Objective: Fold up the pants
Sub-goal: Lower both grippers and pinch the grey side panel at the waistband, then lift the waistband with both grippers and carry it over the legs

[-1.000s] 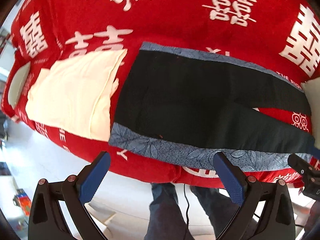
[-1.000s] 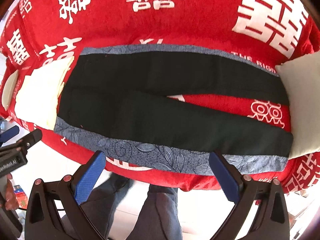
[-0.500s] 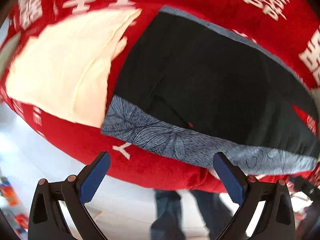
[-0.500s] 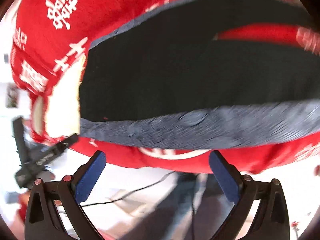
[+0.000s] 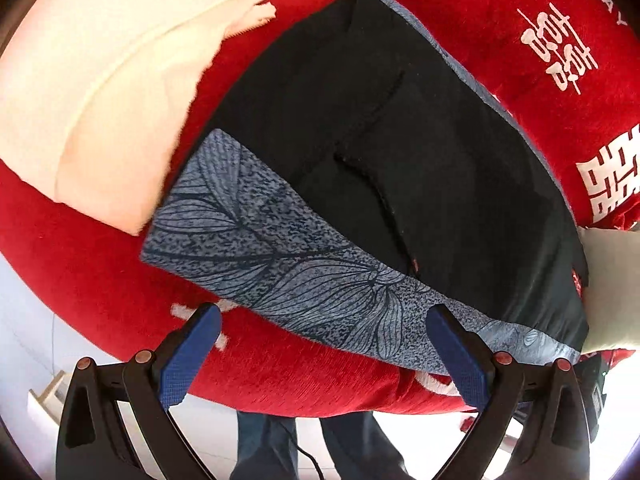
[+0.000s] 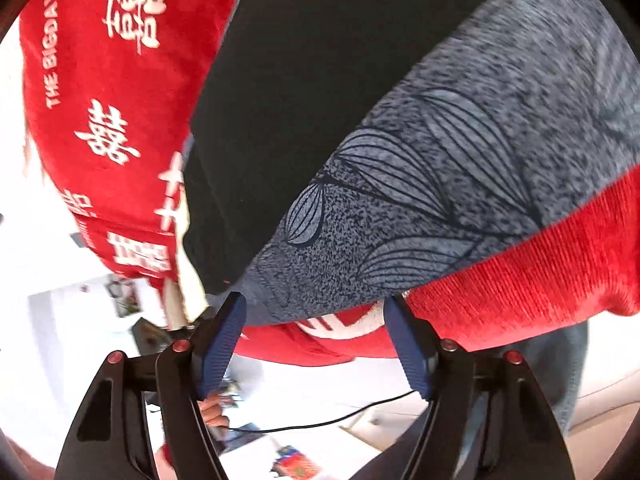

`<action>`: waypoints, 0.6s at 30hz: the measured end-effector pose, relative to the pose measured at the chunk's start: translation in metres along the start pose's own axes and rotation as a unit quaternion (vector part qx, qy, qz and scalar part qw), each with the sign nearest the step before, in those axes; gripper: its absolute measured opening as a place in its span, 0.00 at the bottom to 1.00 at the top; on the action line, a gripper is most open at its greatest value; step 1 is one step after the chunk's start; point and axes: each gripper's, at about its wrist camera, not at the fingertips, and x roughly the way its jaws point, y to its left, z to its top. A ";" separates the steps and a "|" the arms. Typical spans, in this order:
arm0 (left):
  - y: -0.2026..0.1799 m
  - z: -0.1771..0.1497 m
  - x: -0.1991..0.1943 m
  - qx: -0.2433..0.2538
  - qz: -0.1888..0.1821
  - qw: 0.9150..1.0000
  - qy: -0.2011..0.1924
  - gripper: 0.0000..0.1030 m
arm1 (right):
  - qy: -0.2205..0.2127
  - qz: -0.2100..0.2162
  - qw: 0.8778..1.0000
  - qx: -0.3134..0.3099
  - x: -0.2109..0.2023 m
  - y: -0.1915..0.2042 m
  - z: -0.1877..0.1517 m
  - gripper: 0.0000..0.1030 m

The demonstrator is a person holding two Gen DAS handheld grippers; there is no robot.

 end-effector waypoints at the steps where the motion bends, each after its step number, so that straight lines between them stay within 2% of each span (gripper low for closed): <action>1: 0.000 0.001 0.001 0.000 -0.001 1.000 0.000 1.00 | -0.001 0.005 1.000 0.000 0.000 -0.002 0.001 0.73; 6: 0.000 0.003 -0.001 -0.017 -0.013 1.000 -0.015 1.00 | -0.022 0.077 0.996 0.034 0.003 -0.015 0.003 0.71; 7: -0.001 0.005 -0.001 -0.021 -0.014 1.000 -0.017 0.98 | -0.026 0.086 0.995 0.040 0.003 -0.017 0.005 0.64; 8: -0.003 0.007 -0.001 -0.024 -0.012 0.999 -0.021 0.87 | -0.032 0.092 0.994 0.050 0.002 -0.020 0.006 0.50; 9: -0.005 0.009 0.000 -0.026 -0.008 0.999 -0.022 0.84 | -0.035 0.100 0.992 0.064 0.002 -0.023 0.007 0.40; 10: -0.006 0.010 -0.001 -0.027 -0.009 0.999 -0.023 0.80 | -0.035 0.109 0.990 0.078 0.003 -0.025 0.007 0.19; 11: -0.007 0.010 -0.001 -0.029 -0.010 0.999 -0.024 0.63 | -0.037 0.117 0.988 0.089 0.002 -0.028 0.008 0.07; 12: -0.008 0.011 0.000 -0.027 -0.005 0.999 -0.022 0.50 | -0.039 0.124 0.987 0.096 0.001 -0.027 0.008 0.07; 13: -0.005 0.013 -0.002 -0.025 -0.004 0.999 -0.022 0.43 | -0.040 0.124 0.987 0.092 -0.001 -0.025 0.007 0.07; 14: -0.003 0.014 -0.003 -0.026 -0.013 0.999 -0.020 0.29 | -0.041 0.119 0.989 0.080 -0.004 -0.018 0.007 0.07; 15: 0.000 0.015 -0.004 -0.032 -0.034 0.999 -0.013 0.23 | -0.041 0.116 0.990 0.074 -0.005 -0.011 0.007 0.07; 18: 0.000 0.018 -0.015 -0.037 -0.047 0.998 -0.015 0.23 | -0.041 0.110 0.992 0.054 -0.016 0.008 0.011 0.07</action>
